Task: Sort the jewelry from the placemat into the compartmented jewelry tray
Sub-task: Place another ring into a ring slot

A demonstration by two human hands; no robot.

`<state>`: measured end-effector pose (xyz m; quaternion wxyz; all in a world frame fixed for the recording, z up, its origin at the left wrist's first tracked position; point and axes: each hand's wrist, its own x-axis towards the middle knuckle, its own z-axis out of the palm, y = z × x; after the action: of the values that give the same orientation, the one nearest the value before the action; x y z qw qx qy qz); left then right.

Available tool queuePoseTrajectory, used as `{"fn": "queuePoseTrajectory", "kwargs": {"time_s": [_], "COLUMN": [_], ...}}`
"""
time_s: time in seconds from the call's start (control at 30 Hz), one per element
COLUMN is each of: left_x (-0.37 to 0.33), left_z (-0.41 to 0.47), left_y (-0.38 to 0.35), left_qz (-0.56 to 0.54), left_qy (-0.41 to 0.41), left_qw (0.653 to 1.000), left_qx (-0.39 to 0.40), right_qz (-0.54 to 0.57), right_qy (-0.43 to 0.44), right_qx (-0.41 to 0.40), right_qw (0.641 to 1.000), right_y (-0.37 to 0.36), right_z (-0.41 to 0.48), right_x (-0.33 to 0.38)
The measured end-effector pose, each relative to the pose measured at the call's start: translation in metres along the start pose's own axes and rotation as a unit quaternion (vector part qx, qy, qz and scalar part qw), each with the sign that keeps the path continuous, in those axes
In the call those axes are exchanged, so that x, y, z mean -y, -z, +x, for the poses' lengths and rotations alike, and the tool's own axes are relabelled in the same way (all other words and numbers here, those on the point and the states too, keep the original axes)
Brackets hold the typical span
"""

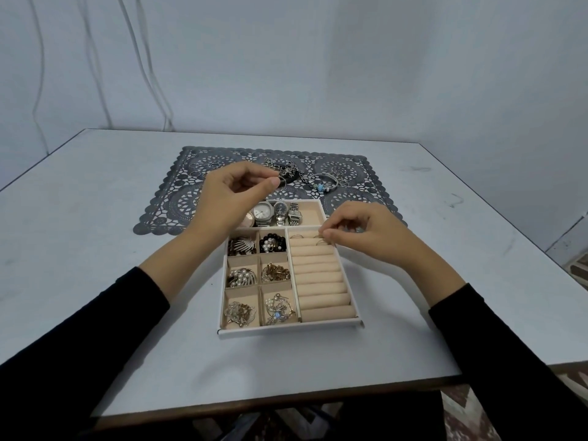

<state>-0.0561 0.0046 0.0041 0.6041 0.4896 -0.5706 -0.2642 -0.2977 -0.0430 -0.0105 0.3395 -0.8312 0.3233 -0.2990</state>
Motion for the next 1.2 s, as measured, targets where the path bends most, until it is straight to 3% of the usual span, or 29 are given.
{"fn": "queuePoseTrajectory", "kwargs": {"time_s": [0.67,0.93,1.1,1.2], "left_x": [0.001,0.001,0.0,-0.001], "left_z": [0.001,0.0,-0.001,-0.002], "left_y": [0.002,0.002,0.003,0.003], "left_qz": [0.004,0.003,0.006,0.008], "left_qy": [-0.007,-0.008,-0.011,-0.009], "left_qw": [1.0,1.0,1.0,1.0], "left_qx": [-0.002,0.005,0.009,0.016], "right_qz": [0.037,0.056,0.147,0.039], "right_qy": [-0.041,-0.051,-0.079,-0.096], "right_qx": [0.05,0.035,-0.052,-0.154], "right_qw": [0.997,0.996,0.985,0.983], "right_y": [0.0,0.0,0.005,0.003], "right_z": [0.006,0.005,0.001,0.001], "right_x": [0.0,0.0,-0.004,-0.02]}}
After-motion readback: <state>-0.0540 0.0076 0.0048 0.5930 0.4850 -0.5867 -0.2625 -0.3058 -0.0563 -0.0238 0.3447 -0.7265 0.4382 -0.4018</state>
